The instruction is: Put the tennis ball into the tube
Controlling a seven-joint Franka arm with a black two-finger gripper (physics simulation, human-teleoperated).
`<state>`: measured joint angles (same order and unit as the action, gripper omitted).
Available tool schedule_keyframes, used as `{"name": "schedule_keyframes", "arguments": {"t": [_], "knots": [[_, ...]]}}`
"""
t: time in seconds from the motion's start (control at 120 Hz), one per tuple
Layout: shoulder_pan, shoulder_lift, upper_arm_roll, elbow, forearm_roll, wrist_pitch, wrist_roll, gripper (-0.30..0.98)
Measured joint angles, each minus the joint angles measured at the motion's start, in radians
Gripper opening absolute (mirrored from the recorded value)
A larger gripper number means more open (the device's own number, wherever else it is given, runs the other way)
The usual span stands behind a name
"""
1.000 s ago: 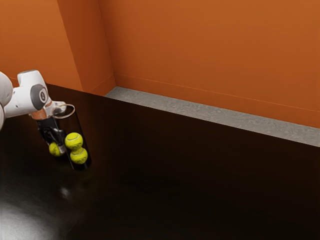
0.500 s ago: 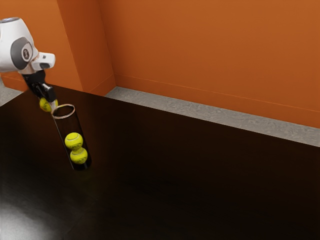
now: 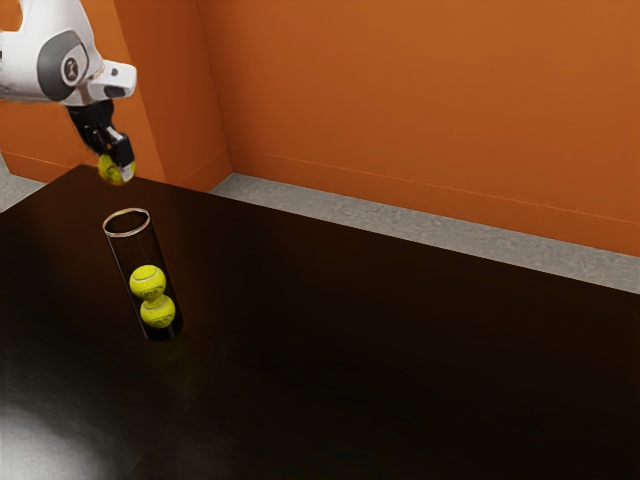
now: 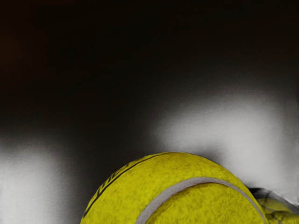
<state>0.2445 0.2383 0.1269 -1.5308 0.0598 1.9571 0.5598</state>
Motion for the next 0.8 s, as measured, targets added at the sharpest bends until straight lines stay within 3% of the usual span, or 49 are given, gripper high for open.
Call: {"name": "schedule_keyframes", "arguments": {"t": [0.325, 0.8], "knots": [[0.0, -0.009, -0.148, 0.045, 0.099, -0.048, -0.089, 0.06], [0.001, -0.037, -0.144, 0.01, 0.098, -0.278, -0.256, 0.05]]}}
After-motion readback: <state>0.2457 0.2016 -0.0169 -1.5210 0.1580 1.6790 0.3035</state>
